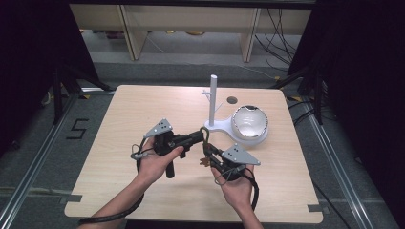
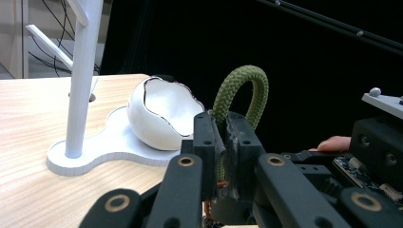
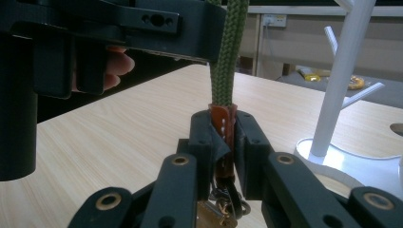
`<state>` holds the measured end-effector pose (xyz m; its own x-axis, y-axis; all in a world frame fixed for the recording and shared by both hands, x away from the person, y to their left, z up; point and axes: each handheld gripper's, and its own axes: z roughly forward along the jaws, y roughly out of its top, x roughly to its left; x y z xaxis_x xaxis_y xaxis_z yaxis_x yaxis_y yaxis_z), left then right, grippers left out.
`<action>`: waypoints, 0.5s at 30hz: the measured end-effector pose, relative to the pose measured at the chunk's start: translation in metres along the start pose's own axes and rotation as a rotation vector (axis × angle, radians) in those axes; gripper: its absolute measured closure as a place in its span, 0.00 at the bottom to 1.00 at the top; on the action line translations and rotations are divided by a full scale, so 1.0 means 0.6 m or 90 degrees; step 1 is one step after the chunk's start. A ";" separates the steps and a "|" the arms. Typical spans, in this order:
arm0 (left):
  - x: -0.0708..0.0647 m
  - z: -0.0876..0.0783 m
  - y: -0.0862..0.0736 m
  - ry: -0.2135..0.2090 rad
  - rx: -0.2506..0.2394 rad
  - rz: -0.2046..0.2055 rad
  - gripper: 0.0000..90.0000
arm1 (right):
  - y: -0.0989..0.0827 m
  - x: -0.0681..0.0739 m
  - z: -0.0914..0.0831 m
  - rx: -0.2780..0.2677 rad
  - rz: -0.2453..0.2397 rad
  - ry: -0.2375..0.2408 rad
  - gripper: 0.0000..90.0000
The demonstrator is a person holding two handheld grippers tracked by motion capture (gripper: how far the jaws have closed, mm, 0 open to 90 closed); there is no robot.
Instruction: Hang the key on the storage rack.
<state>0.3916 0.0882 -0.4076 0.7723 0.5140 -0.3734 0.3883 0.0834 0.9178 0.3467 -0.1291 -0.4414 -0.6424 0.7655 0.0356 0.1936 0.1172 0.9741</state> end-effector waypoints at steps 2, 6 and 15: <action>-0.001 0.000 0.002 0.002 0.001 0.005 0.93 | 0.001 0.003 0.000 0.003 0.016 0.010 0.88; -0.004 0.001 0.006 0.010 -0.005 0.029 0.93 | 0.003 0.002 0.000 0.006 0.013 0.009 0.85; 0.008 -0.001 0.016 0.043 -0.017 0.064 0.93 | 0.001 -0.001 -0.003 0.014 0.006 0.004 0.76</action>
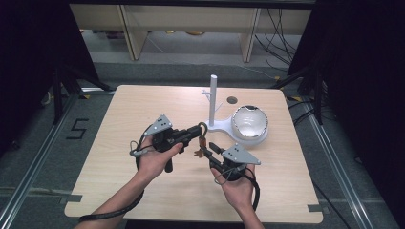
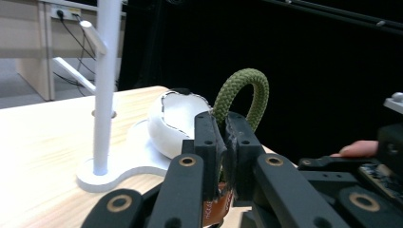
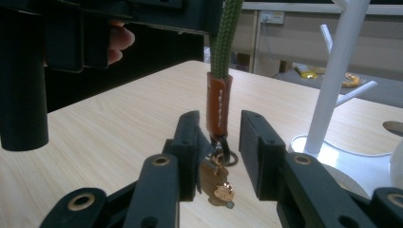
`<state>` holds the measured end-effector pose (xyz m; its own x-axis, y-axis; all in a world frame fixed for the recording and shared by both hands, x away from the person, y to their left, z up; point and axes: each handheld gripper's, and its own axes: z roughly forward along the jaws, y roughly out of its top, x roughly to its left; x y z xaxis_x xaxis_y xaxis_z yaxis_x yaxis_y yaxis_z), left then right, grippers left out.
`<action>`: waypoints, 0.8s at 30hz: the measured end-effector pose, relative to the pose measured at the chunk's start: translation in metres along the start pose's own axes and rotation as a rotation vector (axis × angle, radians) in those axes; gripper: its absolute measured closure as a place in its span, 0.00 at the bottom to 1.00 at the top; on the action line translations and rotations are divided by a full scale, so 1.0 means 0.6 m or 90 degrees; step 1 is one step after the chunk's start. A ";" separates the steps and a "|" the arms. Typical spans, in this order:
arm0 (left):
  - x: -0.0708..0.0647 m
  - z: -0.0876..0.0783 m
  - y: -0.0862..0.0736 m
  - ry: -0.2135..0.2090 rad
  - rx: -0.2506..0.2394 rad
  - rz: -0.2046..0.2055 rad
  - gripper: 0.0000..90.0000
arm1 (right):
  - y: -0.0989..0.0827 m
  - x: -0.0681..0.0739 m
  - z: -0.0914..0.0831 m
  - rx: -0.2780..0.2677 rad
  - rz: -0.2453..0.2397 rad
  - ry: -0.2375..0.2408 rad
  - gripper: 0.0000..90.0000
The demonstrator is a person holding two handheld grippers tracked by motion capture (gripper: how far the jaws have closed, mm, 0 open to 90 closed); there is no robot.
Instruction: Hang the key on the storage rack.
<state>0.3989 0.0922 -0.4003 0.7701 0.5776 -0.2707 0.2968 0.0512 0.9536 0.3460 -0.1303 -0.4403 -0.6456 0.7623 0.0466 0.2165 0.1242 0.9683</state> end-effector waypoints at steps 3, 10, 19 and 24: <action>0.006 -0.001 0.000 0.012 -0.002 0.005 0.93 | 0.001 -0.001 -0.004 0.010 -0.008 -0.011 0.76; 0.018 -0.001 0.000 0.033 -0.003 0.017 0.93 | -0.002 -0.003 -0.012 0.011 -0.004 -0.014 0.75; 0.030 0.006 0.005 0.054 -0.009 0.027 0.93 | -0.006 -0.012 -0.027 0.017 -0.010 -0.027 0.74; 0.036 0.011 0.008 0.061 -0.008 0.034 0.93 | -0.012 -0.014 -0.038 0.025 0.005 -0.042 0.74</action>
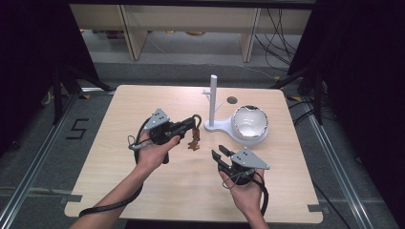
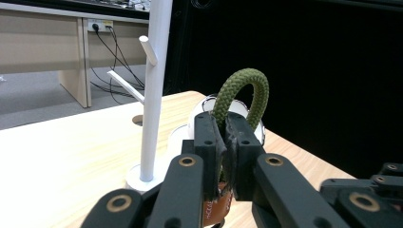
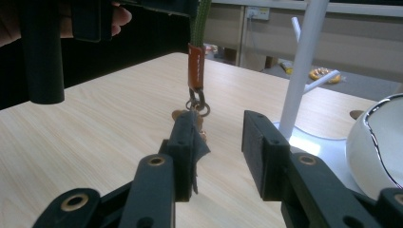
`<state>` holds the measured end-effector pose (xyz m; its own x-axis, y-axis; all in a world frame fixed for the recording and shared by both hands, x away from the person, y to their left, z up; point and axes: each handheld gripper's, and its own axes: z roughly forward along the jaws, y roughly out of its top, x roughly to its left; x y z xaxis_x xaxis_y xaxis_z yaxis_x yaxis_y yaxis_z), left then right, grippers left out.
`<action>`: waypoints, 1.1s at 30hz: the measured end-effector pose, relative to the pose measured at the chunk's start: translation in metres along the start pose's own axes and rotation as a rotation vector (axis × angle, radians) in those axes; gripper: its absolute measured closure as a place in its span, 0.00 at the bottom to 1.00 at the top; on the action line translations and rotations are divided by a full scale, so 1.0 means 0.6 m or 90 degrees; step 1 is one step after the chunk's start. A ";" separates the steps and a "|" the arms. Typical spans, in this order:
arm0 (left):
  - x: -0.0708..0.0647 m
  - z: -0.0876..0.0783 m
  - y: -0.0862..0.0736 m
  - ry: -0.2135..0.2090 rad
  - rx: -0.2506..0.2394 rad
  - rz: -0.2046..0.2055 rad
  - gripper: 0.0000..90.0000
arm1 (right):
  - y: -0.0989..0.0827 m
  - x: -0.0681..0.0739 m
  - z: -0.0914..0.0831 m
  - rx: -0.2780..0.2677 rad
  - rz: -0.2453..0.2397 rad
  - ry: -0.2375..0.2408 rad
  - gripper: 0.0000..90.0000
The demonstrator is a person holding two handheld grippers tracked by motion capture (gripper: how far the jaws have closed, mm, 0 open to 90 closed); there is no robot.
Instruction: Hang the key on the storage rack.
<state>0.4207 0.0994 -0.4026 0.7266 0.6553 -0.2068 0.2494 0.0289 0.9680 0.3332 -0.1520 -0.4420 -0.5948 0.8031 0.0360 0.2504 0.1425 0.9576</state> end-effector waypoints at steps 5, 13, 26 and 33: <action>0.005 0.007 0.003 0.004 -0.004 0.006 0.93 | -0.004 -0.006 -0.007 0.004 -0.008 -0.002 0.74; 0.012 0.020 0.009 0.009 -0.004 0.010 0.93 | -0.013 -0.010 -0.018 0.000 0.006 -0.012 0.74; 0.027 0.040 0.019 0.022 -0.001 0.014 0.93 | -0.021 -0.018 -0.032 0.013 -0.001 -0.030 0.73; 0.036 0.050 0.024 0.033 -0.001 0.014 0.93 | -0.024 -0.024 -0.035 0.009 -0.003 -0.031 0.72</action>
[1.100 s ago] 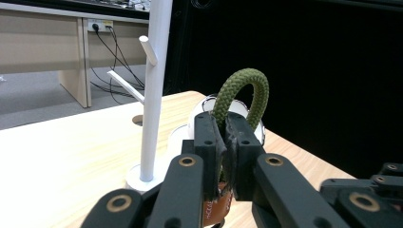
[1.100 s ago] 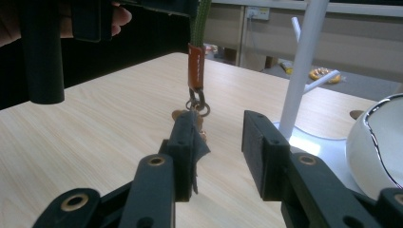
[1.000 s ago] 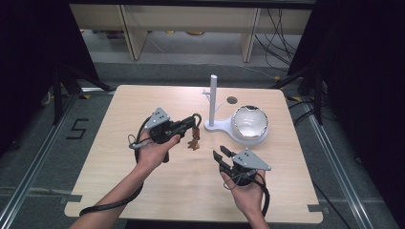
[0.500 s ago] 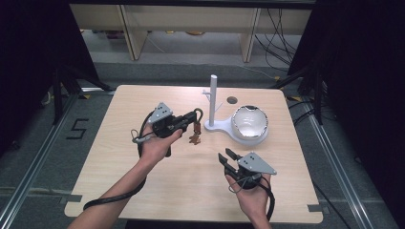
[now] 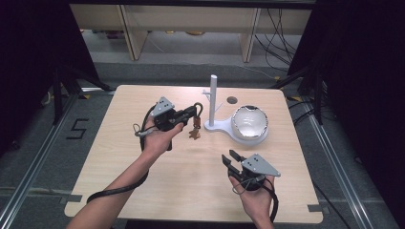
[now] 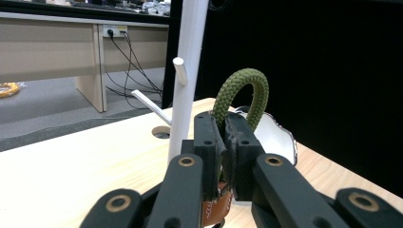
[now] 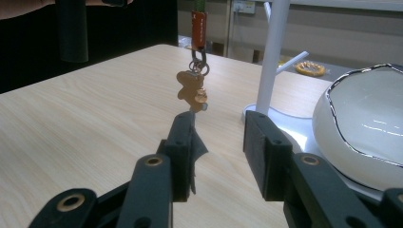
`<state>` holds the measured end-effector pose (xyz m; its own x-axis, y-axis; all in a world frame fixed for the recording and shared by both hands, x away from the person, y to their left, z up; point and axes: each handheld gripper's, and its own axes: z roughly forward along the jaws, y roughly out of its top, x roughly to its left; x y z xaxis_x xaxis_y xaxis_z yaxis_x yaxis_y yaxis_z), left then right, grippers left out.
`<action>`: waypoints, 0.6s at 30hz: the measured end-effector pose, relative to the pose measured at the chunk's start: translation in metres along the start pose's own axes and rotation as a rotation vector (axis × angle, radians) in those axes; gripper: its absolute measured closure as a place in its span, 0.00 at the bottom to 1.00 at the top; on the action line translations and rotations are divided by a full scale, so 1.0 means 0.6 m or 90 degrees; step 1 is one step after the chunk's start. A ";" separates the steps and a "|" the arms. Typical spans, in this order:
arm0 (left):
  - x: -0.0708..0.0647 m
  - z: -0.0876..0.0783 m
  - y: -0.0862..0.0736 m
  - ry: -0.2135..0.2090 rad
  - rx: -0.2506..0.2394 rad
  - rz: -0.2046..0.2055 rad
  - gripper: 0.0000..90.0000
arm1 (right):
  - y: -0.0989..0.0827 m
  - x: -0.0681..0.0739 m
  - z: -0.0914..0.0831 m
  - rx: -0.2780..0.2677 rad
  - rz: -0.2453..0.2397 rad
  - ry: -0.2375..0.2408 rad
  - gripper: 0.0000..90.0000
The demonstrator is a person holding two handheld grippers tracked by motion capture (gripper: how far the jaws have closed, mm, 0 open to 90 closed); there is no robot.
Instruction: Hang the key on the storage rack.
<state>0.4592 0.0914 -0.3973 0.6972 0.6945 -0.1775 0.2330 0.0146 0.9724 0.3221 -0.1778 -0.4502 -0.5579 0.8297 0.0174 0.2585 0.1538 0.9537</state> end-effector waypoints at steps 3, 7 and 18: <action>0.003 0.004 0.001 0.004 0.002 0.002 0.93 | -0.001 -0.001 0.000 0.001 0.002 0.003 0.72; 0.007 0.011 0.003 0.006 0.003 0.002 0.93 | -0.003 0.001 0.005 -0.005 0.006 0.013 0.72; 0.020 0.028 0.008 0.018 0.005 -0.003 0.93 | -0.006 0.004 0.004 0.004 0.022 0.002 0.72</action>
<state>0.4799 0.0875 -0.3974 0.6769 0.7144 -0.1775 0.2417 0.0120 0.9703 0.3217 -0.1752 -0.4546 -0.5517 0.8325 0.0507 0.2819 0.1289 0.9507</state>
